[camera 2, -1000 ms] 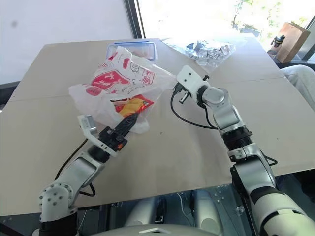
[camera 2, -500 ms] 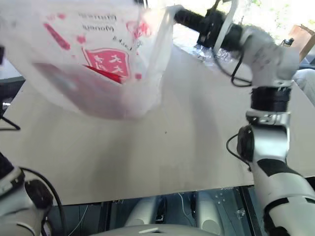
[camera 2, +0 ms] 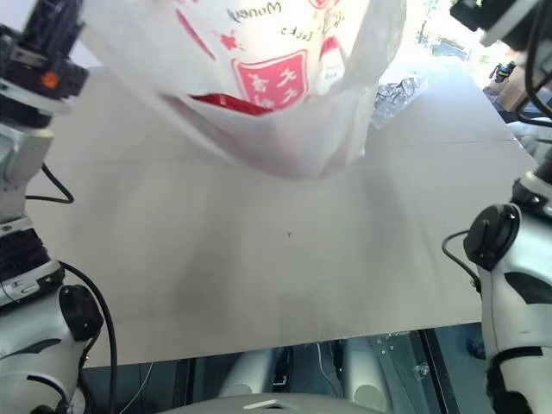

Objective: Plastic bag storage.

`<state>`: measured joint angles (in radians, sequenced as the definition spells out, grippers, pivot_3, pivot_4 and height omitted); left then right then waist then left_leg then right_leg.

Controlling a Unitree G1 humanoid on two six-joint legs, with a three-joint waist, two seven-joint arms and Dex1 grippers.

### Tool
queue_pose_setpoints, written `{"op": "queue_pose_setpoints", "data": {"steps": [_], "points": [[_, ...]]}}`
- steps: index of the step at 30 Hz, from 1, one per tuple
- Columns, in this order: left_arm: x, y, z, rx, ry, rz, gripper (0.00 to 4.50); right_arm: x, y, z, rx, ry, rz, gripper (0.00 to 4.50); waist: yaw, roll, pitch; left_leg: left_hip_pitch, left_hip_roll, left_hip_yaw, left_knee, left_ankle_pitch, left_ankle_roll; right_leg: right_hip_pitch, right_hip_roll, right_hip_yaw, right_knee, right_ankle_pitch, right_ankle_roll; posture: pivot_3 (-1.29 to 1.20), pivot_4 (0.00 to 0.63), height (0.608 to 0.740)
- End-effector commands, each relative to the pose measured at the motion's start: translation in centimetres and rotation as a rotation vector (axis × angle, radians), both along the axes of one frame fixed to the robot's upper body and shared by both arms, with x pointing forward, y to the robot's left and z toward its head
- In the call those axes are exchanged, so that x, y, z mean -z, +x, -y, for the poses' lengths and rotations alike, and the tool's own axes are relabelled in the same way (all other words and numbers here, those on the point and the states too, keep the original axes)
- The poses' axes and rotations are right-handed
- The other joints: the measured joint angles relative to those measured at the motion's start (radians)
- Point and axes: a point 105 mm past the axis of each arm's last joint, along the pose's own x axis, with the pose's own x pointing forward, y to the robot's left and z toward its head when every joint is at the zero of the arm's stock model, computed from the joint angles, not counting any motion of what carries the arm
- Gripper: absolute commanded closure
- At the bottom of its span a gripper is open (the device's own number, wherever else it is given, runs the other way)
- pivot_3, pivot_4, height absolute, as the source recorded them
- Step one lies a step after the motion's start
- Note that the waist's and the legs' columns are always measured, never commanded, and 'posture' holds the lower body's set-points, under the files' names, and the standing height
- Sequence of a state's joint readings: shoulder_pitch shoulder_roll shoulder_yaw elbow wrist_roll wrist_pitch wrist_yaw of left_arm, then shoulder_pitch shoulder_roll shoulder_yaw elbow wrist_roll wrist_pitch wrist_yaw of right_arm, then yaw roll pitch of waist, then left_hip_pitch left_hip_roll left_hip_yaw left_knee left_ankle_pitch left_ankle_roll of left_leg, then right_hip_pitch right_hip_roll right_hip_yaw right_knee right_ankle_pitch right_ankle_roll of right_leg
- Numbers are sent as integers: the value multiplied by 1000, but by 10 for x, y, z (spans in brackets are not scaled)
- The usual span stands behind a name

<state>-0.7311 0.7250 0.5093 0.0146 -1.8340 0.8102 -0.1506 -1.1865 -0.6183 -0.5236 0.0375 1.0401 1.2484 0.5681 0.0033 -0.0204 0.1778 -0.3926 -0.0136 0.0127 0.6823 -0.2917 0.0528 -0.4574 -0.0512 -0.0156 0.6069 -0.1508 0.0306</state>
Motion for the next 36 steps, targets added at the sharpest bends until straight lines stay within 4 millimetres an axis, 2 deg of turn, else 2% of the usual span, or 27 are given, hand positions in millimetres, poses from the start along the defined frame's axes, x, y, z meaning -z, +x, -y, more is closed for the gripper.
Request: {"op": "queue_pose_setpoints", "data": {"steps": [1, 2, 5, 7, 9, 12, 17, 18, 20, 22, 23, 24, 25, 27, 30, 31, 33, 36], "points": [[7, -2, -4, -27, 43, 10, 4444, -2, -9, 13, 89, 28, 62, 4500, -3, 0, 0, 0, 0, 1, 0, 0, 0, 0, 0, 0, 0, 0, 0, 0, 150, 740], [14, -1, -1, -25, 74, 5, 4444, 3, -6, 13, 112, 18, 50, 4500, -4, 0, 0, 1, 0, 1, 1, 0, 0, 0, 0, 1, 0, 0, 0, 0, 150, 740], [59, -3, 8, -7, 211, -80, 4444, 55, 5, 15, 183, -119, -50, 4500, -6, -1, -3, 2, -1, 3, 2, 0, 0, 1, 0, 2, 0, 0, 0, 0, 150, 740], [80, -7, 14, -1, 267, -111, 4444, 88, 5, 14, 203, -192, -105, 4500, -7, -1, -1, 6, 0, 4, 1, -1, 2, 5, -1, 3, 0, -2, 2, 0, 150, 740], [105, -13, 25, 6, 338, -149, 4444, 124, 0, 10, 223, -291, -138, 4500, -4, -1, -1, 3, -1, 4, 3, -1, 2, 2, -1, 4, 0, -2, 3, 0, 150, 740], [141, -24, 38, -27, 476, -194, 4444, 163, -8, 7, 280, -415, -128, 4500, -3, -1, -1, 3, -1, 4, 2, -1, 2, 1, -2, 4, 0, -2, 3, 0, 150, 740], [194, -46, 42, -133, 684, -222, 4444, 238, -31, 10, 323, -748, -106, 4500, 0, 0, -2, 6, -1, 6, 2, -1, 2, 3, -1, 6, 0, -2, 3, 0, 150, 740], [204, -46, 39, -177, 751, -210, 4444, 243, -36, 10, 317, -761, -99, 4500, 1, 0, -2, 7, -1, 7, 2, -1, 2, 4, -1, 6, 0, -3, 2, 0, 150, 740], [217, -50, 36, -229, 885, -150, 4444, 241, -37, 12, 334, -729, -79, 4500, 2, 0, -1, 10, 0, 8, 2, -1, 2, 6, -1, 7, -1, -5, -1, 0, 150, 740], [222, -59, 38, -245, 946, -74, 4500, 239, -38, 16, 362, -744, -23, 3900, 1, 0, -1, 11, 0, 11, 2, -2, 4, 7, 0, 10, -1, -7, 2, 0, 150, 740], [223, -67, 40, -220, 923, -68, 4500, 239, -41, 17, 356, -753, -2, 3686, 2, 0, -2, 12, 0, 12, 3, -4, 6, 8, 0, 10, -1, -7, 2, 0, 150, 740], [225, -73, 40, -212, 924, -58, 4500, 240, -44, 20, 357, -758, 4, 3216, 4, -1, -2, 13, 0, 11, 4, -4, 6, 9, 0, 10, -1, -7, 2, 0, 150, 740], [226, -77, 38, -211, 912, -70, 3937, 242, -48, 23, 354, -760, 3, 2818, 6, -1, -2, 13, 1, 11, 4, -4, 7, 9, 0, 10, -1, -7, 3, 0, 150, 740], [229, -83, 30, -237, 922, -81, 3092, 246, -57, 29, 345, -767, -7, 1668, 12, -2, -3, 13, 1, 10, 5, -4, 7, 9, -1, 9, 0, -8, 3, 0, 150, 740], [231, -92, 11, -303, 975, -99, 1740, 250, -74, 42, 340, -773, -31, 247, 14, -2, -3, 12, 1, 8, 4, -4, 7, 9, -1, 7, 0, -8, 3, 0, 150, 740], [232, -95, 4, -320, 977, -120, 1360, 250, -80, 46, 340, -769, -39, 0, 13, -1, -3, 12, 2, 8, 4, -4, 7, 9, -1, 7, 0, -8, 3, 0, 150, 740], [233, -101, -7, -363, 1011, -136, 369, 248, -88, 55, 357, -758, -43, 0, 11, -1, -3, 12, 2, 9, 4, -5, 9, 9, -1, 7, -1, -8, 3, 0, 150, 740], [232, -104, -16, -398, 1028, -162, 369, 256, -97, 69, 358, -805, -64, 0, 11, -2, -4, 12, 1, 10, 4, -6, 10, 9, -1, 8, -2, -8, 4, 0, 150, 740]]}}
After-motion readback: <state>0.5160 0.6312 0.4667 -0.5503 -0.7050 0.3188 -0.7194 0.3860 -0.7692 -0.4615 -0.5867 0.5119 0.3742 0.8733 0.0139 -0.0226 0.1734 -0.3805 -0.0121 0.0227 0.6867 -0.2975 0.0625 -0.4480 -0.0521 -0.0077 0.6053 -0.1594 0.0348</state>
